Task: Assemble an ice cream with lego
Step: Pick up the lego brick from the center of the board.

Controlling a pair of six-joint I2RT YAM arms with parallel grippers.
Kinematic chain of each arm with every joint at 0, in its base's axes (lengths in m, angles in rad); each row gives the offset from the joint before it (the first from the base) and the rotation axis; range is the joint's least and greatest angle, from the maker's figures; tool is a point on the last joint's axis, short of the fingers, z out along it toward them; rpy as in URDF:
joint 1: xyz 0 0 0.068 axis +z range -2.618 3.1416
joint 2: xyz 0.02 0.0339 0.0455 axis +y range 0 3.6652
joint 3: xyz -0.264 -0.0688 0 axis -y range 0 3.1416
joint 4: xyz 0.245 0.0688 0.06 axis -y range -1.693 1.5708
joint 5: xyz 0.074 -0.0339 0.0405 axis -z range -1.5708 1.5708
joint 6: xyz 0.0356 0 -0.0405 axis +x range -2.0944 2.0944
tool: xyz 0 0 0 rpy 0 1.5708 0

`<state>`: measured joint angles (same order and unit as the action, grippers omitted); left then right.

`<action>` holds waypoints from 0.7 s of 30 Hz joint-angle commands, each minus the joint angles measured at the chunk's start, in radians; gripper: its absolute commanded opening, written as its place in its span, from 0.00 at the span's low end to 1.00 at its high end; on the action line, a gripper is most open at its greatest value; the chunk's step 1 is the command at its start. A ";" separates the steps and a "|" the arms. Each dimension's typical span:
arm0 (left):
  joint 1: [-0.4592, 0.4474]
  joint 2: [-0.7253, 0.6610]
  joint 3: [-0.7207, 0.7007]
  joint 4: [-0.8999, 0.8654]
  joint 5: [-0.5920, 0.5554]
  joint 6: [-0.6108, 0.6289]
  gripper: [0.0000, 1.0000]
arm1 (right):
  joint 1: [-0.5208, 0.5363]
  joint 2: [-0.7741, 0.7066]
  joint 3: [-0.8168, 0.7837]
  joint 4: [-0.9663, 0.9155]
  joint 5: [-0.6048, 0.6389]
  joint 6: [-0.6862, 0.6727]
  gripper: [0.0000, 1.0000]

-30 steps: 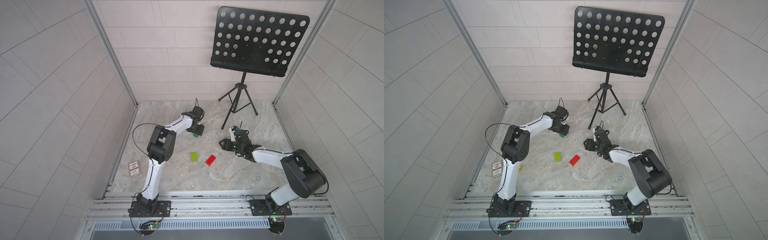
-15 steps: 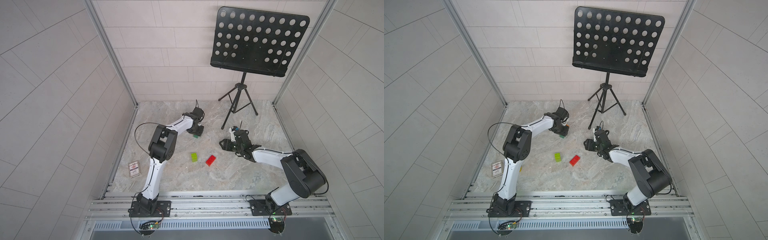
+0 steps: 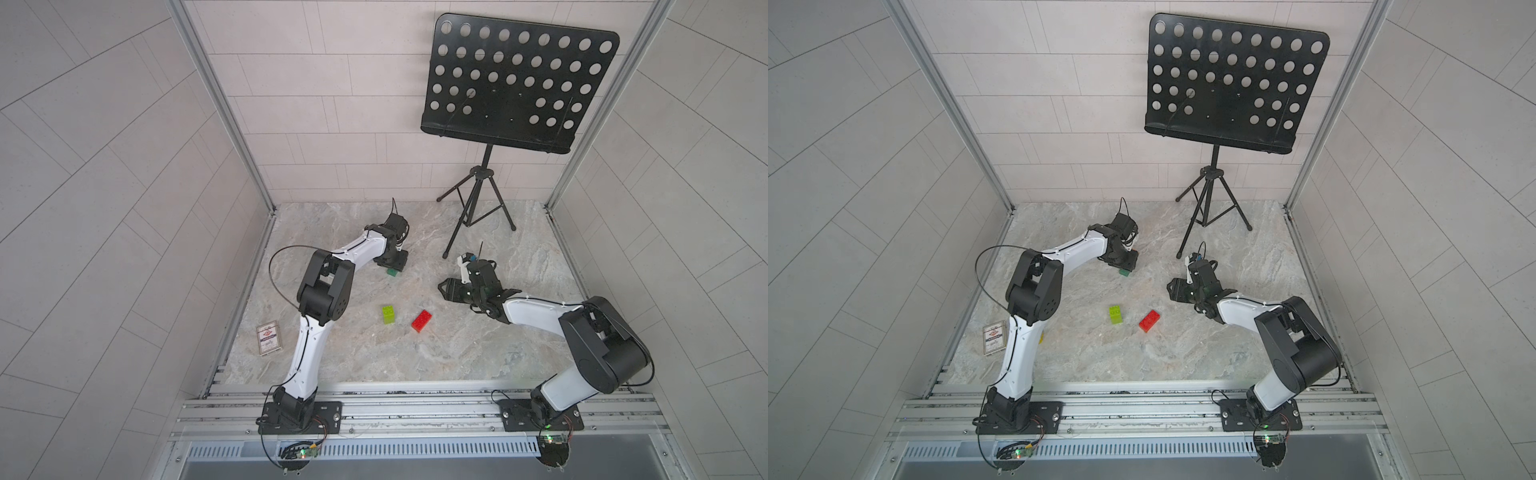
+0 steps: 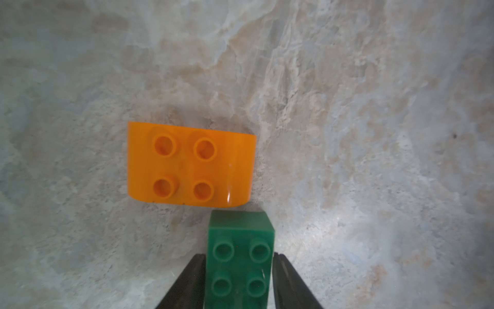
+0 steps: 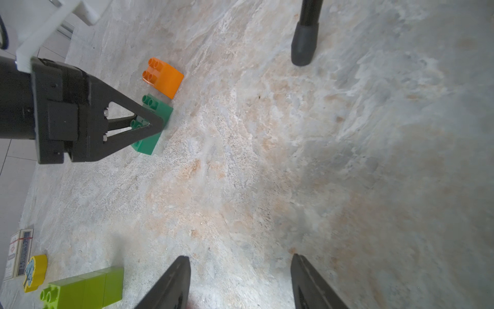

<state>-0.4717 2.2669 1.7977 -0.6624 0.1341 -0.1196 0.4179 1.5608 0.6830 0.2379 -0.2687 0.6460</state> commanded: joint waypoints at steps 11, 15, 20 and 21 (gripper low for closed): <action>0.002 0.017 0.031 -0.021 0.007 -0.006 0.36 | -0.005 0.019 0.027 -0.008 -0.004 0.004 0.63; 0.001 0.016 0.031 -0.026 0.012 -0.010 0.28 | -0.004 0.021 0.029 -0.009 -0.008 0.001 0.61; -0.005 -0.035 0.014 -0.021 0.009 -0.102 0.13 | -0.005 0.022 0.029 -0.006 -0.018 0.001 0.59; -0.008 -0.053 0.012 -0.029 0.000 -0.139 0.09 | -0.004 0.024 0.029 -0.003 -0.023 0.002 0.58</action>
<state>-0.4725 2.2654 1.8023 -0.6647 0.1417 -0.1768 0.4179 1.5719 0.6926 0.2359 -0.2848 0.6479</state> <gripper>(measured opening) 0.373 0.582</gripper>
